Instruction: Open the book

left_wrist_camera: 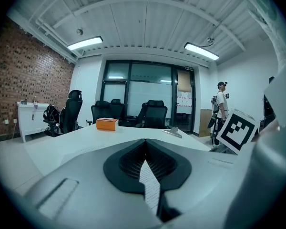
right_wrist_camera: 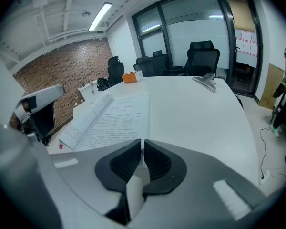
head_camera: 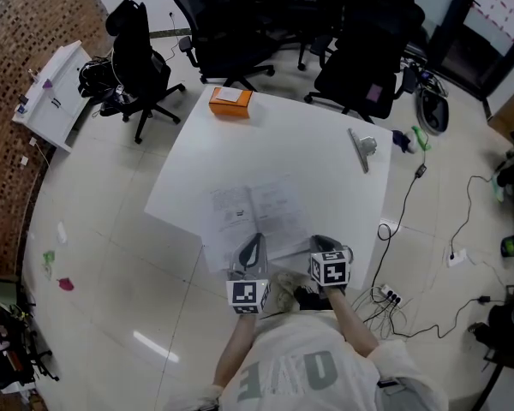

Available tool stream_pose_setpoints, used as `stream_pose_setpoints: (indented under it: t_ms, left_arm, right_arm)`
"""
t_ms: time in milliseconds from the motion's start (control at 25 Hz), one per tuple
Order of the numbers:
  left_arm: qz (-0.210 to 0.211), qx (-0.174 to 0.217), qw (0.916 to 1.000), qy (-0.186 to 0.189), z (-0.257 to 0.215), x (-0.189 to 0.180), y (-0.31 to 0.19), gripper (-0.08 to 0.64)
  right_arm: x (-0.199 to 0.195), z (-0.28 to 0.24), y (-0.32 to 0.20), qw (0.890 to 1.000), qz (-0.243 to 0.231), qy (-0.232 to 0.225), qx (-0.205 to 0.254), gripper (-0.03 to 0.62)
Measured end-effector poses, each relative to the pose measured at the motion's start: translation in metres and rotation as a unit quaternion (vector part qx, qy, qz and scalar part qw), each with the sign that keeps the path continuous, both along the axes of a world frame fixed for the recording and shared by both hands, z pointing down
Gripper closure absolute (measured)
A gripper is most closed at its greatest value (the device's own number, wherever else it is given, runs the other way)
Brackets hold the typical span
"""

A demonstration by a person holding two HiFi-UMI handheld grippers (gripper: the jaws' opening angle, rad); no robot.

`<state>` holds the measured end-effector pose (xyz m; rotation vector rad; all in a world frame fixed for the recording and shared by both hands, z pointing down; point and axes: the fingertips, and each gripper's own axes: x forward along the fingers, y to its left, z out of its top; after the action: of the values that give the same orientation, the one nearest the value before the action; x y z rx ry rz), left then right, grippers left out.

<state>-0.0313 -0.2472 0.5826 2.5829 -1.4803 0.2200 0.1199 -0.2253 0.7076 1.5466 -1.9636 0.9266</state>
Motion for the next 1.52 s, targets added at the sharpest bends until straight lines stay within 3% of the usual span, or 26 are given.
stream_pose_setpoints:
  t_ms: [520, 720, 880, 1040, 1240, 1520]
  left_arm:
    - [0.003, -0.010, 0.9999, 0.005, 0.010, 0.004, 0.010, 0.544]
    - [0.053, 0.000, 0.9985, 0.010, 0.010, 0.022, 0.022, 0.475]
    - [0.121, -0.039, 0.9918, -0.006, 0.026, 0.042, 0.036, 0.412]
    - [0.145, -0.051, 0.9875, -0.034, 0.036, 0.049, 0.040, 0.365]
    - [0.121, -0.055, 0.9909, -0.019, 0.034, 0.049, 0.029, 0.364]
    - [0.082, 0.023, 0.9931, -0.082, 0.016, 0.043, 0.020, 0.409]
  right_arm:
    - [-0.035, -0.075, -0.007, 0.995, -0.047, -0.028, 0.081, 0.589]
    - [-0.061, -0.099, -0.010, 0.990, -0.079, -0.043, 0.106, 0.591]
    - [-0.077, -0.108, -0.011, 0.987, -0.099, -0.054, 0.113, 0.591]
    - [-0.089, -0.118, -0.015, 0.985, -0.103, -0.074, 0.115, 0.591]
    - [-0.103, -0.131, -0.019, 0.982, -0.109, -0.093, 0.122, 0.591]
    - [-0.113, -0.141, -0.018, 0.980, -0.108, -0.109, 0.127, 0.591]
